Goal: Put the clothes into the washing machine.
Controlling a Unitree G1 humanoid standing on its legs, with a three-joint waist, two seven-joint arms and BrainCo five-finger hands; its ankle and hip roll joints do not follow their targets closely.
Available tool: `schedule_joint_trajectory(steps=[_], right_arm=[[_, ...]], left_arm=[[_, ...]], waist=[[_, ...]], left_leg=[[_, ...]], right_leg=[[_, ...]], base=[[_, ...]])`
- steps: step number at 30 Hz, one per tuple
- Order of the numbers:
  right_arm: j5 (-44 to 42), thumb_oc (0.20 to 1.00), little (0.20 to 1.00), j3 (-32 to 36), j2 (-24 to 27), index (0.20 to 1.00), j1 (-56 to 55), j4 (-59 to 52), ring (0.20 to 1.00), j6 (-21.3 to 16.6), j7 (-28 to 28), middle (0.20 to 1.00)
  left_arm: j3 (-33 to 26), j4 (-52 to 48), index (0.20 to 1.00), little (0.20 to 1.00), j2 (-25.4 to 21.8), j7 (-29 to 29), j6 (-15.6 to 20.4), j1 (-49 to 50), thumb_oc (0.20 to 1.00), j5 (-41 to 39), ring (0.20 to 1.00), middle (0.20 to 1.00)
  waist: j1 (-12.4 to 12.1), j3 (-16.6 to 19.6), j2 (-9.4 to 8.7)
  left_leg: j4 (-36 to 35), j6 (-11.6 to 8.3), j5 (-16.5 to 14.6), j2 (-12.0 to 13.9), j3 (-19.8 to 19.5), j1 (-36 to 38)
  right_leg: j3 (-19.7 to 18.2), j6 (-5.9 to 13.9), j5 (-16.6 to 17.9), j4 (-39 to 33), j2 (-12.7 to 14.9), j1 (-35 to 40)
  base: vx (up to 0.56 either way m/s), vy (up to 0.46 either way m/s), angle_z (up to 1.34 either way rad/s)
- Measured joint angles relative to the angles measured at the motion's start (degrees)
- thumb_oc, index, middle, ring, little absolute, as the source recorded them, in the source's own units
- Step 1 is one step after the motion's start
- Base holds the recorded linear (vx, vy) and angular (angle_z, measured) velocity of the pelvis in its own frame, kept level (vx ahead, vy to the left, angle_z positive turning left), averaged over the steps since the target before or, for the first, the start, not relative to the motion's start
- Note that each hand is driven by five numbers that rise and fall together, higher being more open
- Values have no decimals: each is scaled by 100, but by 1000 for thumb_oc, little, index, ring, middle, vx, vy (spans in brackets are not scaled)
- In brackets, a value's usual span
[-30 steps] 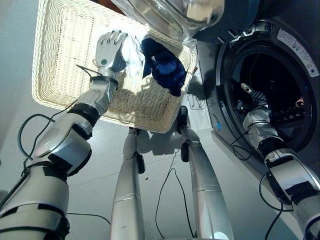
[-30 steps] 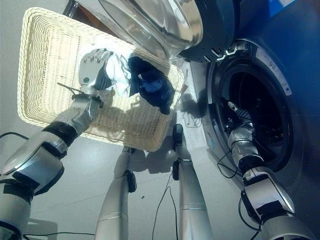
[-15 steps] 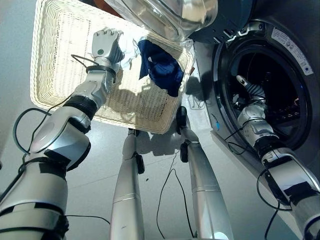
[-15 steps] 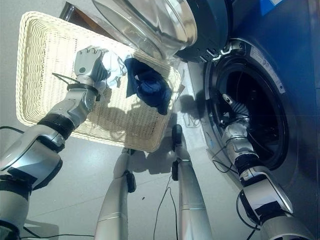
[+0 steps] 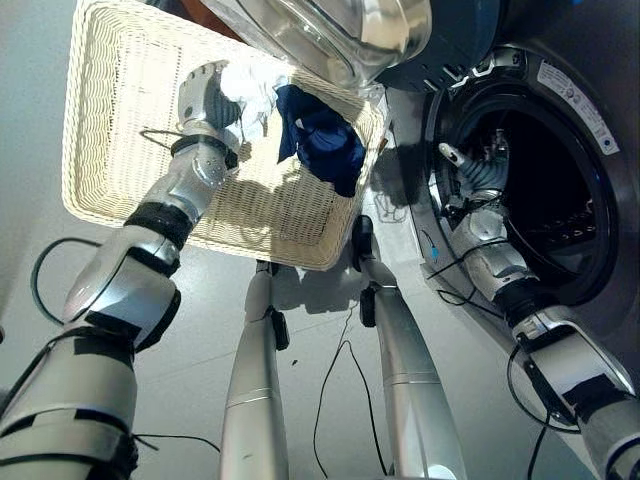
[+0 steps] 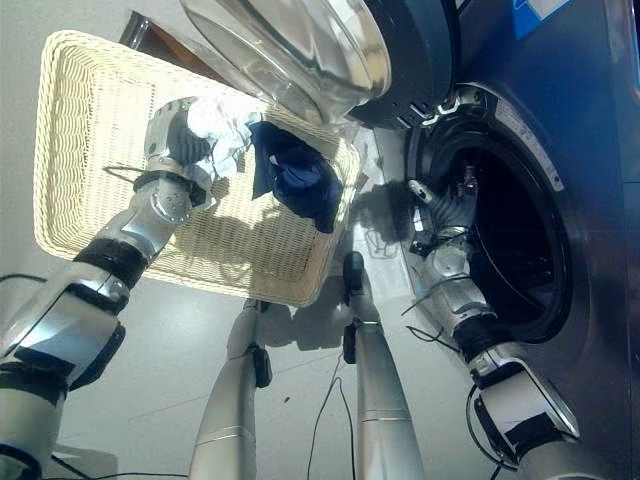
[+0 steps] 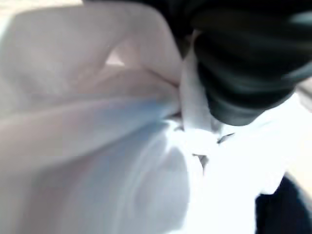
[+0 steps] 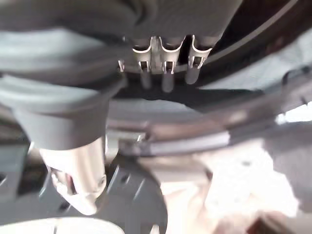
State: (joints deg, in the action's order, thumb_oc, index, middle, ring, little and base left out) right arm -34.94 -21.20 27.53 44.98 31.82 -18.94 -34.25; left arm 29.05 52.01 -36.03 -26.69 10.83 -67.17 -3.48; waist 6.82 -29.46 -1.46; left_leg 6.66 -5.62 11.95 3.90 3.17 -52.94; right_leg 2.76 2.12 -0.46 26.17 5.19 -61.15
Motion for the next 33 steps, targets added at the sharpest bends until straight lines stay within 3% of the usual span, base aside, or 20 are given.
schedule_joint_trajectory(steps=[2, 3, 6, 11, 14, 21, 27, 33], right_arm=[[137, 1000, 1000, 168, -227, 1000, -567, -880, 1000, -4, 51, 1000], [305, 1000, 1000, 219, -351, 1000, -862, -1149, 1000, -40, 113, 1000], [431, 1000, 1000, 381, -554, 1000, -1149, -1195, 1000, -34, 167, 1000], [790, 1000, 1000, 599, -709, 1000, -1325, -1720, 1000, 8, 289, 1000], [876, 1000, 1000, 632, -741, 1000, -1376, -2110, 1000, 44, 378, 1000], [947, 1000, 1000, 702, -891, 1000, -1422, -2669, 1000, 66, 636, 1000], [920, 1000, 1000, 706, -880, 1000, -1561, -3205, 1000, 41, 1132, 1000], [36, 1000, 1000, 580, -823, 1000, -1525, -3684, 1000, 180, 2548, 1000]], left_arm=[[-876, -801, 200, 200, 197, 292, 507, 821, 200, -886, 200, 200], [-1001, -996, 200, 200, 331, 399, 979, 1254, 200, -1425, 200, 200], [-1001, -1246, 200, 200, 806, 842, 1489, 1976, 200, -2016, 200, 200], [-1250, -2086, 200, 200, 1479, 1727, 2010, 2883, 200, -2616, 200, 200], [-1286, -2805, 200, 200, 1561, 2184, 2224, 3085, 200, -2796, 200, 200], [-1456, -3918, 200, 200, 1748, 3052, 2280, 2995, 200, -3174, 200, 200], [-1431, -4332, 200, 200, 1760, 3247, 2198, 3041, 200, -3131, 200, 200], [-1428, -4615, 200, 200, 1714, 3403, 2066, 3053, 200, -3099, 200, 200]], waist=[[23, 0, 0], [-3, -1, 0], [-60, -2, 2], [-149, -14, 7], [-156, -16, 10], [-191, -22, 20], [-289, -24, 23], [-329, -24, 24]], left_leg=[[-18, 1, 0, 6, -14, 18], [-30, 2, 2, 6, -24, 21], [-44, 3, 3, -15, -34, 15], [-173, 2, 36, -20, -35, 19], [-173, 21, 52, -24, -36, 25], [-160, 33, 69, -69, -45, 45], [-131, 32, 70, -73, -48, 52], [-108, 27, 76, -80, -95, 58]], right_leg=[[1, 4, -10, -7, -3, 14], [7, 6, -14, -9, -7, 23], [15, 36, -41, 3, 14, 25], [25, 6, -82, 72, 25, -48], [31, -5, -93, 95, 32, -51], [49, -11, -147, 172, 88, -51], [51, -7, -153, 214, 95, -50], [87, -11, -163, 275, 111, -35]], base=[[-20, -61, 1], [-17, -49, 3], [-7, -38, 6], [0, -8, 2], [0, 0, 0], [2, -3, 3], [0, 0, 0], [2, -18, 2]])
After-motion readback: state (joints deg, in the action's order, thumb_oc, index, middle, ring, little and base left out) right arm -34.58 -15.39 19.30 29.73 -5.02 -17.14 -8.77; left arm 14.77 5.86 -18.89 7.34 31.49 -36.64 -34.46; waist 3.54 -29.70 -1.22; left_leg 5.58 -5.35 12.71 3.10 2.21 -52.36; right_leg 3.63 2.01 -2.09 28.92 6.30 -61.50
